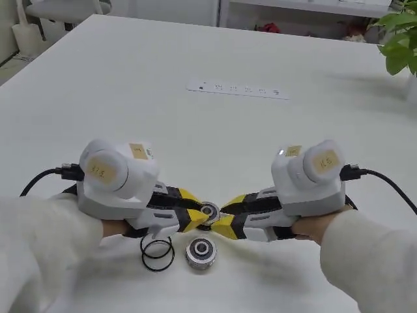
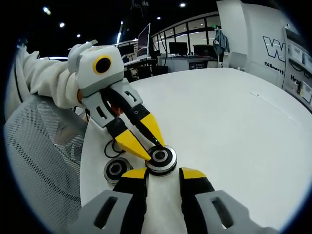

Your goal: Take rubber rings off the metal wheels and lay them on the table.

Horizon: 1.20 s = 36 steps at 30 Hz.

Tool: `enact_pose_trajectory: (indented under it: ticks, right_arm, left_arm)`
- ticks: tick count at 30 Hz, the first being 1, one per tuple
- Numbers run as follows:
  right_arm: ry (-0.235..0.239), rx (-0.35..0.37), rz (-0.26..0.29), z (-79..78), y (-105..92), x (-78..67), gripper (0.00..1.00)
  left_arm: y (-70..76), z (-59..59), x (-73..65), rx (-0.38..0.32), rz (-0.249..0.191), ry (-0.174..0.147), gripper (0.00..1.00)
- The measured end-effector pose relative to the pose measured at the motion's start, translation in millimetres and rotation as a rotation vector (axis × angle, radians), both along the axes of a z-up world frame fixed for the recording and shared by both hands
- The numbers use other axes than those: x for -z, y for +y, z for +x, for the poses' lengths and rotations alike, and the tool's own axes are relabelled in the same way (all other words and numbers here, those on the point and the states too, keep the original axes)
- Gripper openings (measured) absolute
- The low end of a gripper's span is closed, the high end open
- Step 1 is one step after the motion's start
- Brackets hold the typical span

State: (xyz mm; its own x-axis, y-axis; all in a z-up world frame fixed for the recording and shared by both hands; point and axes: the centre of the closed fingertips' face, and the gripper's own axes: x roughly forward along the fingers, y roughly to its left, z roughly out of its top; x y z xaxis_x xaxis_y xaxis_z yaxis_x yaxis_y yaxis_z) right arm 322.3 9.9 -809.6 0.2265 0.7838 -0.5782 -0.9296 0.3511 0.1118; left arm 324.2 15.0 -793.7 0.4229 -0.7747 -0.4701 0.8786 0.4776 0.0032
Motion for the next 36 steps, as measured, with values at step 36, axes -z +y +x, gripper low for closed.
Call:
enact_pose_trajectory:
  ticks: [36]
  right_arm:
    - [0.047, 0.073, -0.004, 5.5, -12.8, -2.5, 0.00]
  left_arm:
    - [1.6, 0.4, -0.2, -0.011, 0.004, 0.002, 0.11]
